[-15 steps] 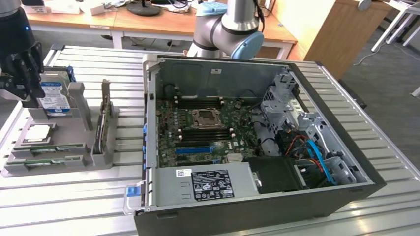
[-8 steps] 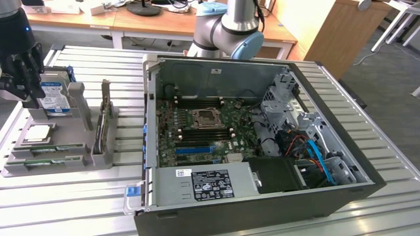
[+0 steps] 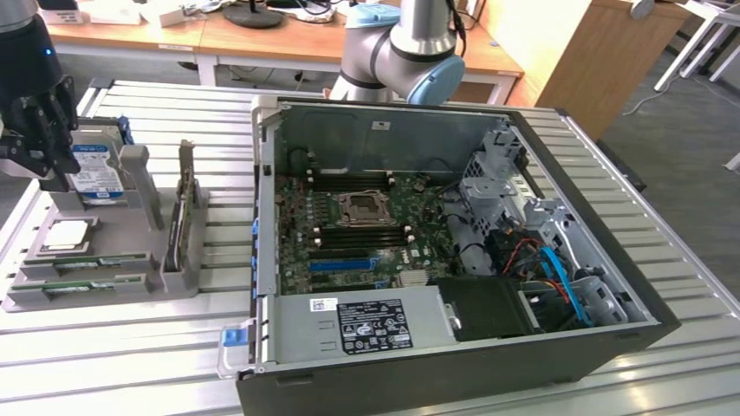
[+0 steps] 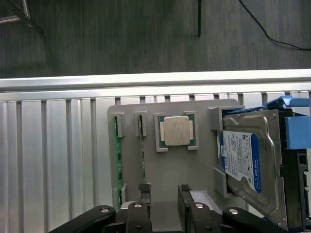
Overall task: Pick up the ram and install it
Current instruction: 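Pick up the ram and move it above insertion slot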
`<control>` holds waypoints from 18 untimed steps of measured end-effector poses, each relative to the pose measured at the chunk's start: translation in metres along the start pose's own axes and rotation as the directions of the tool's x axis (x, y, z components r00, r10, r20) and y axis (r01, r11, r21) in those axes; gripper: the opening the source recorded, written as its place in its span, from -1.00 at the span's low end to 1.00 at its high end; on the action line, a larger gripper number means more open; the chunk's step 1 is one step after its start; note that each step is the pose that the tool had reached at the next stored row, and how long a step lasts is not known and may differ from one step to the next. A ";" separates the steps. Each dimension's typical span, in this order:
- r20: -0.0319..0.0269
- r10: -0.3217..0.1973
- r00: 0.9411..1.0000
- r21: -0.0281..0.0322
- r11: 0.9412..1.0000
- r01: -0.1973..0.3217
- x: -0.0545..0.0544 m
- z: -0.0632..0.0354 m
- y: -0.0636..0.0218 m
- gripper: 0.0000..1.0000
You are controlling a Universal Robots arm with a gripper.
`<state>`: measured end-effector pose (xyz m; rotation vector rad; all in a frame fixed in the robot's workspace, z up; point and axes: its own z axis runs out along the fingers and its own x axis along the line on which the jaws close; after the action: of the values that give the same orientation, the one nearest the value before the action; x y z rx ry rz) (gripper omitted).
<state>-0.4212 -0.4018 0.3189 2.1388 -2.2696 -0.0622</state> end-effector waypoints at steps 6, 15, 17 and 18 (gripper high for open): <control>0.000 0.000 1.000 0.000 1.000 0.000 0.000 0.0074 -0.0003 -0.29; 0.000 0.000 1.000 0.001 1.000 0.000 0.000 0.0146 -0.0006 -0.29; 0.000 0.000 1.000 0.000 1.000 0.000 0.000 0.0151 -0.0006 -0.29; 0.000 0.000 1.000 0.000 1.000 0.000 0.000 0.0151 -0.0006 -0.29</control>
<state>-0.4212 -0.4018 0.3038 2.1389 -2.2697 -0.0616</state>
